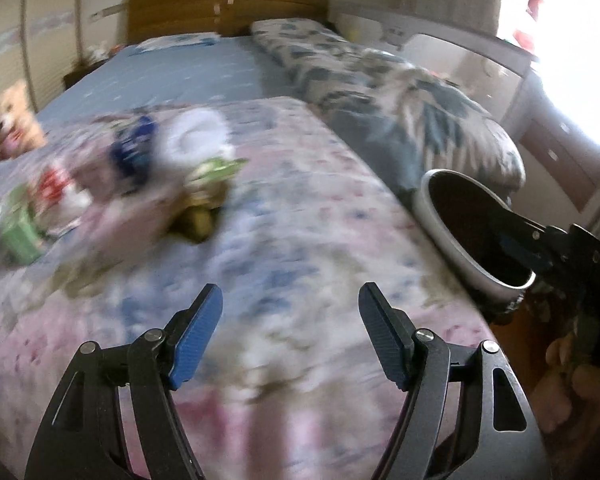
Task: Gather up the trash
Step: 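Move both open grippers back toward the remaining trash on the bed, then grasp the green juice carton with the left gripper while the right grasps the gold drink pouch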
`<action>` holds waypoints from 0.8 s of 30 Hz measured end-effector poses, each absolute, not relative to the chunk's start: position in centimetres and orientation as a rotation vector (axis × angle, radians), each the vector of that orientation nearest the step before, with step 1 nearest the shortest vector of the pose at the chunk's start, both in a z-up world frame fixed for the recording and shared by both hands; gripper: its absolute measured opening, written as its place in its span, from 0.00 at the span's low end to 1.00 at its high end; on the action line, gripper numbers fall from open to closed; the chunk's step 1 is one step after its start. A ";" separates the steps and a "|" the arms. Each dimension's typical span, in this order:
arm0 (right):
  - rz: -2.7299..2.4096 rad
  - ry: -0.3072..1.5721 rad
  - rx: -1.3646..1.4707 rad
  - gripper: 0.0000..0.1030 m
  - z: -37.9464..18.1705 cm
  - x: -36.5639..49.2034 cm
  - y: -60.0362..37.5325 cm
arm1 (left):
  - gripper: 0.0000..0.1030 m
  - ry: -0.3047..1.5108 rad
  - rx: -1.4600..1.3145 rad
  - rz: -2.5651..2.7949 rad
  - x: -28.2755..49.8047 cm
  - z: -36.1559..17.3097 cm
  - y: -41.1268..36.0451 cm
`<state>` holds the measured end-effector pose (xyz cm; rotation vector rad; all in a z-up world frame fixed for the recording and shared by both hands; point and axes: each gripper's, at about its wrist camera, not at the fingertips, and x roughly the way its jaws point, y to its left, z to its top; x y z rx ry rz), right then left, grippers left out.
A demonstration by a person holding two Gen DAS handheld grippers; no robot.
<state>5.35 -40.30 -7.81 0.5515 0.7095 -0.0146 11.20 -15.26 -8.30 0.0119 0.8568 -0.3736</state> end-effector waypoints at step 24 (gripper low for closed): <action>0.221 0.813 0.491 0.68 -8.6 10.8 -26.3 | 0.70 0.866 -0.128 -0.078 12.1 -10.1 -0.4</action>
